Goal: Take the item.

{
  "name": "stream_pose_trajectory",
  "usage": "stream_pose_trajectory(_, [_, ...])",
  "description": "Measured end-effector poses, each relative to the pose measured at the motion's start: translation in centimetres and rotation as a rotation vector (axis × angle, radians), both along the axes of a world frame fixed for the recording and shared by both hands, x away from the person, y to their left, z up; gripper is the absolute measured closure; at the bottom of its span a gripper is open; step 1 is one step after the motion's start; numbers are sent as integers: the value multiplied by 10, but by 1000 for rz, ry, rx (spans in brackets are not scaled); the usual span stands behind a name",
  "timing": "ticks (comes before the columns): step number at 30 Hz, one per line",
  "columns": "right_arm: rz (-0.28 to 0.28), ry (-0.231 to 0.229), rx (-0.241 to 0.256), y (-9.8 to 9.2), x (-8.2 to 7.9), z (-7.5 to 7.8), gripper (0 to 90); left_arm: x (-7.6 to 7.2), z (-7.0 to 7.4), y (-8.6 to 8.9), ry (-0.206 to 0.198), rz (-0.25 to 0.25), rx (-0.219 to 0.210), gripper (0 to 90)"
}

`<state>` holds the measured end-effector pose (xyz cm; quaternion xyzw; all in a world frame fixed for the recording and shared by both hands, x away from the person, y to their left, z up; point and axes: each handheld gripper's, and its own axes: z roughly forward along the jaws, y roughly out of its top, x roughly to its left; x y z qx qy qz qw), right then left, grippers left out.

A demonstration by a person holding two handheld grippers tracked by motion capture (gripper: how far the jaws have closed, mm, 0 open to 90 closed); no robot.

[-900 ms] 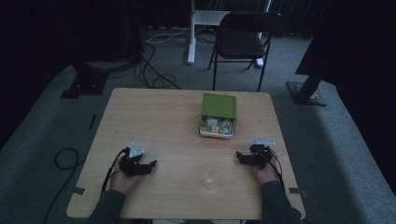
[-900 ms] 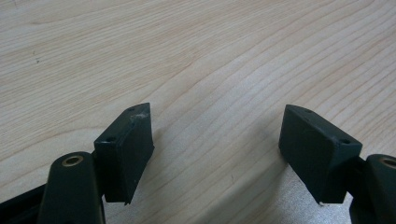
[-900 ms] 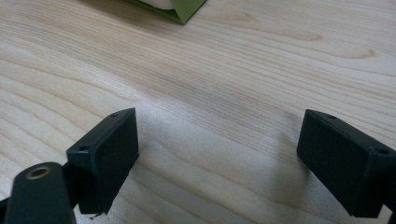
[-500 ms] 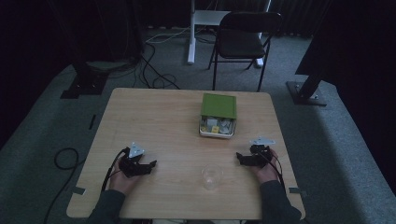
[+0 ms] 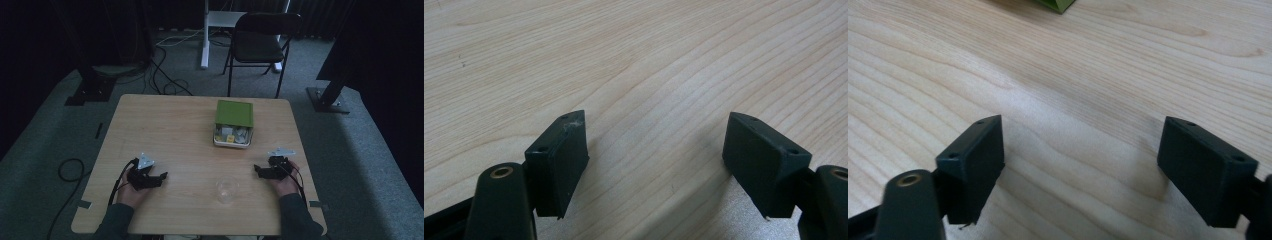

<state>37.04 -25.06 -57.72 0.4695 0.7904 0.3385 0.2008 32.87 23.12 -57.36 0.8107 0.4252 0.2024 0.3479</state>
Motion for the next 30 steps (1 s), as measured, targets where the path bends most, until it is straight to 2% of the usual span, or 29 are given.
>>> stream_pose_trajectory(8, [8, -29, 6, 1, -7, 10, 246, 0, 0, 0, 0, 0, 0, 272])
stream_pose_trajectory(13, [53, -43, 39, 2, -10, 15, 309, 0, 0, 0, 0, 0, 1, 272])
stream_pose_trajectory(19, [83, -59, 58, 7, -12, 21, 343, 0, 0, 0, 0, 0, 1, 272])
stream_pose_trajectory(23, [136, -79, 91, 12, -13, 26, 407, 0, 0, 0, 0, -1, 1, 272])
stream_pose_trajectory(26, [141, -79, 97, 13, -13, 27, 418, 0, 0, 0, 0, -1, 1, 272])
stream_pose_trajectory(27, [171, -97, 91, 18, -12, 33, 452, 0, 0, 0, 0, -1, 1, 272])
stream_pose_trajectory(30, [182, -103, 88, 21, -11, 36, 468, 0, 0, 0, 0, -1, 1, 272])
